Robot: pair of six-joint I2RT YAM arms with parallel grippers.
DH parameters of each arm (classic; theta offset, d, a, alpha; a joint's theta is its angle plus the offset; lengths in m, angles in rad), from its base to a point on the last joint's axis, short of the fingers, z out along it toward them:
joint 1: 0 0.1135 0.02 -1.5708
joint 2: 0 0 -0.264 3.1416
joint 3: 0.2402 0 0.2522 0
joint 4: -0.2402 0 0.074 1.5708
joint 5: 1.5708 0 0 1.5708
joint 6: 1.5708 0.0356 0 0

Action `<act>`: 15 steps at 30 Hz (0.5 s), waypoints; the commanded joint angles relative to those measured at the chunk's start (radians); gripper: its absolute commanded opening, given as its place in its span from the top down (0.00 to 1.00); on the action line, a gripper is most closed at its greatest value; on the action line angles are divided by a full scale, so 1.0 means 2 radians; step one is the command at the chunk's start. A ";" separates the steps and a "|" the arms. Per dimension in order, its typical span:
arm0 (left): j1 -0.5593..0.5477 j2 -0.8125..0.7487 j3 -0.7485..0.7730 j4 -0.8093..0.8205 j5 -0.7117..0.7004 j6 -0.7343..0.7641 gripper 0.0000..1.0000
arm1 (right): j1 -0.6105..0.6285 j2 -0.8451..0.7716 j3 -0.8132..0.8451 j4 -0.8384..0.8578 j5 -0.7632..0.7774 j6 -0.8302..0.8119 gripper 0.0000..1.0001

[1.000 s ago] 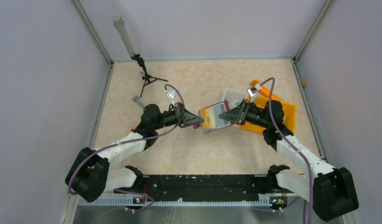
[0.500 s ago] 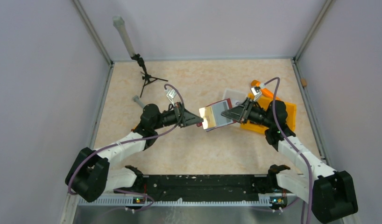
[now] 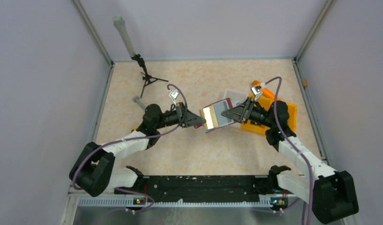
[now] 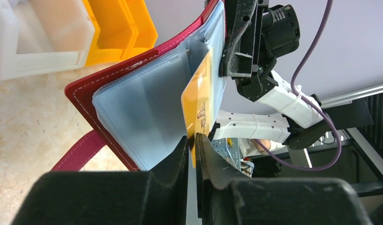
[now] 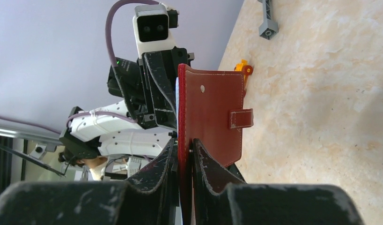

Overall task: Take the credit cards out of the card holder
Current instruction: Remove the credit card from the card holder.

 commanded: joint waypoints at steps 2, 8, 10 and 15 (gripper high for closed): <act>0.000 0.007 0.015 0.054 0.012 -0.010 0.86 | -0.004 -0.001 0.010 0.039 -0.011 0.012 1.00; -0.001 0.018 0.017 0.085 0.015 -0.029 0.75 | -0.003 0.000 0.005 0.038 -0.010 0.010 1.00; -0.001 0.020 0.017 0.091 0.015 -0.032 0.72 | -0.003 0.002 0.004 0.038 -0.010 0.010 1.00; -0.003 0.027 0.017 0.105 0.012 -0.039 0.69 | -0.004 0.003 0.001 0.042 -0.013 0.012 1.00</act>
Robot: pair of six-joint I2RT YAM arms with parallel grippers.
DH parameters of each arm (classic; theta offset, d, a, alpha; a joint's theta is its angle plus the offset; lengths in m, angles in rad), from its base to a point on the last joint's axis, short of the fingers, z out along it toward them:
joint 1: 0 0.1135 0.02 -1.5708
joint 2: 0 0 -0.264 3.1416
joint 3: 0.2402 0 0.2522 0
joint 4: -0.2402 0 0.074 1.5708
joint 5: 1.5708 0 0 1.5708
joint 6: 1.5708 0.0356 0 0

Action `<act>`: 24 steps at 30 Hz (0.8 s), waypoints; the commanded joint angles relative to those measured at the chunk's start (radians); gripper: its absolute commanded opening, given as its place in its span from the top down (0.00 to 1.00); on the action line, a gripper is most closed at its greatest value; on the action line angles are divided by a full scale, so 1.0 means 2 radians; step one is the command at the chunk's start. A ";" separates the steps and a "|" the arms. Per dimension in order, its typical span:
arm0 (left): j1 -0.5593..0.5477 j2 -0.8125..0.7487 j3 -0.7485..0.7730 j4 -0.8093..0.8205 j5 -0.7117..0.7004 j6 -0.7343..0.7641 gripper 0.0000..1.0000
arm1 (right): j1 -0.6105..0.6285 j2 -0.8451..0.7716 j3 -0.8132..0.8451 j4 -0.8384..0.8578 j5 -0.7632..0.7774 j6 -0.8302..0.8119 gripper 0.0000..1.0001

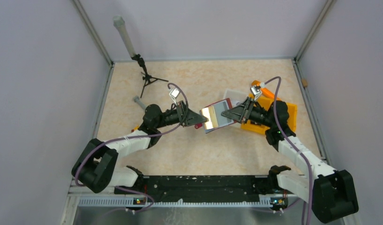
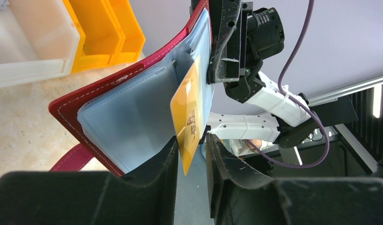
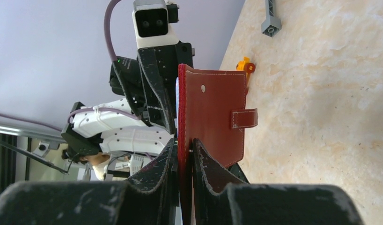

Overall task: Take the credit cards out of the card holder
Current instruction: Remove the credit card from the card holder.

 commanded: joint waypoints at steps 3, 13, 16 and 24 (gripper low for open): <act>-0.005 0.016 0.020 0.069 0.005 -0.018 0.65 | -0.003 -0.001 -0.001 0.037 -0.007 0.007 1.00; -0.010 0.040 0.026 0.089 0.004 -0.026 1.00 | -0.003 -0.006 -0.004 0.033 -0.004 0.002 1.00; -0.008 0.025 0.019 0.073 -0.004 -0.012 1.00 | -0.005 -0.012 0.010 -0.029 0.007 -0.036 1.00; -0.002 -0.041 0.019 -0.090 -0.020 0.082 1.00 | -0.052 -0.046 0.092 -0.257 0.095 -0.204 1.00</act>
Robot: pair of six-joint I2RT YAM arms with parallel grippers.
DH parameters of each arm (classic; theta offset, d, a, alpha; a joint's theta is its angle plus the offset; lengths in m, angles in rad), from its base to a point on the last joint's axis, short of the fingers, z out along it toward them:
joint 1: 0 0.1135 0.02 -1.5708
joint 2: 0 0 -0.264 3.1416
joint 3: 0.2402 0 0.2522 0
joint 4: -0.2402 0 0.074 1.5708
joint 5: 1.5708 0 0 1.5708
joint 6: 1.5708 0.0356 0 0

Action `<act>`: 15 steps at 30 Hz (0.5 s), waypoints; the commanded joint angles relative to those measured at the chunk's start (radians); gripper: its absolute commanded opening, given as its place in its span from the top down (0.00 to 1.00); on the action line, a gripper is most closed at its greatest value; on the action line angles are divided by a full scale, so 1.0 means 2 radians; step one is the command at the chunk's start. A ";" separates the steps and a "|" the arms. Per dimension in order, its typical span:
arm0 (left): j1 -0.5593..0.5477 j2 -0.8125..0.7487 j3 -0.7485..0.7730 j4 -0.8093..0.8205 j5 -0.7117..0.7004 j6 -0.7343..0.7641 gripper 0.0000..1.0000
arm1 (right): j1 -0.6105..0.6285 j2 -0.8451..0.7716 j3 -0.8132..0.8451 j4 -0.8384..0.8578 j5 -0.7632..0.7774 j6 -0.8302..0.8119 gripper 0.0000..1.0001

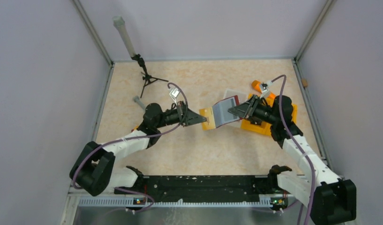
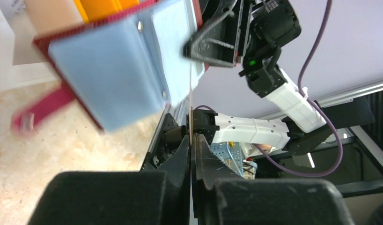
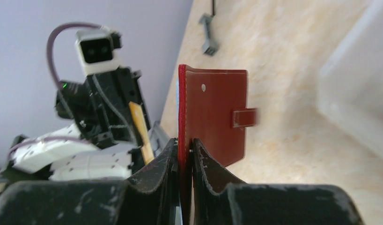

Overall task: Take the credit cards out of the card holder
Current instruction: Remove the credit card from the card holder, then move the storage box to the center of the board.

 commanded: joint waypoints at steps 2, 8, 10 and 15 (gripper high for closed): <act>0.003 -0.047 0.009 -0.084 -0.015 0.075 1.00 | -0.034 -0.037 0.079 -0.160 0.085 -0.133 1.00; -0.030 -0.029 0.035 -0.128 -0.072 0.113 1.00 | -0.040 -0.064 0.156 -0.258 0.211 -0.189 1.00; -0.066 -0.013 0.062 -0.159 -0.114 0.141 1.00 | -0.040 -0.070 0.188 -0.287 0.251 -0.197 1.00; -0.132 0.071 0.141 -0.182 -0.158 0.181 1.00 | -0.040 -0.076 0.265 -0.360 0.355 -0.205 1.00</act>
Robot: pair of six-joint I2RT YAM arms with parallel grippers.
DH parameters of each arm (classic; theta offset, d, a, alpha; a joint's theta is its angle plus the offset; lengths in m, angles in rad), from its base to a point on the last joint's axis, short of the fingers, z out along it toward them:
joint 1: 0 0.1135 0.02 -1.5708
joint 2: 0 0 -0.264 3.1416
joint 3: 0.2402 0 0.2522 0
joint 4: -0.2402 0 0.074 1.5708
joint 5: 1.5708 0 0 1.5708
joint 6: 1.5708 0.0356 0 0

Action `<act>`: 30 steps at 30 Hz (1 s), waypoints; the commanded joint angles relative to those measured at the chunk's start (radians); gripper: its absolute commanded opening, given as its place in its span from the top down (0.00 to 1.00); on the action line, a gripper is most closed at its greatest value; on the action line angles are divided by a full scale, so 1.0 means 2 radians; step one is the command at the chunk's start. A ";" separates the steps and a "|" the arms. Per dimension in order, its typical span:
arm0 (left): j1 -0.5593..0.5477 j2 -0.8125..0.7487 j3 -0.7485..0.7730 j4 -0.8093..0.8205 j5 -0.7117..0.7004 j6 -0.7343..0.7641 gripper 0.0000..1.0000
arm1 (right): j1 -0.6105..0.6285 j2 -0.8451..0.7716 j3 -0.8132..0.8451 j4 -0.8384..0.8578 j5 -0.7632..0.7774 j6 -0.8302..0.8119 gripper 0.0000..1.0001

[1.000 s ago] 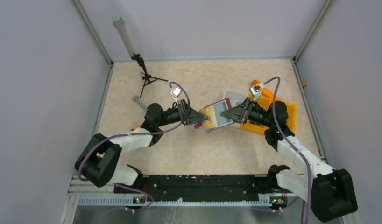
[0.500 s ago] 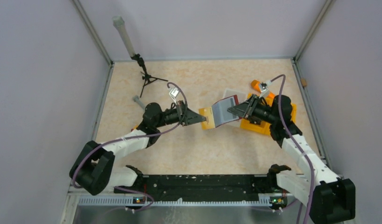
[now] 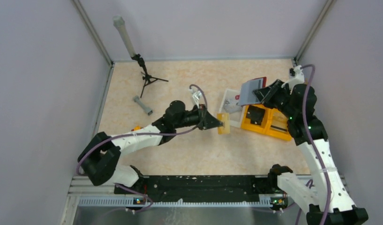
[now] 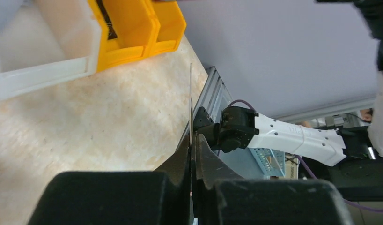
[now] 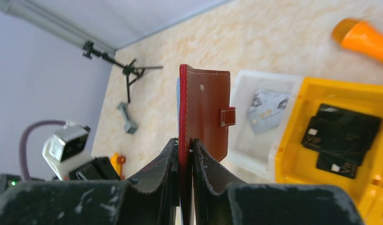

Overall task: Take the credit cards out of the card holder
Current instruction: Move the storage box to the center of the board.

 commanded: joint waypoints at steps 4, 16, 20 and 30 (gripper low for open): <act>-0.060 0.122 0.171 -0.107 -0.045 0.149 1.00 | -0.004 -0.037 0.110 -0.091 0.184 -0.042 1.00; -0.170 0.294 0.505 -0.395 -0.199 0.554 0.99 | -0.004 -0.063 0.188 -0.117 0.334 -0.089 1.00; -0.202 0.342 0.564 -0.419 -0.237 0.667 1.00 | -0.004 -0.074 0.210 -0.131 0.363 -0.102 1.00; -0.232 0.445 0.674 -0.388 -0.351 0.801 1.00 | -0.004 -0.123 0.265 -0.111 0.437 -0.135 1.00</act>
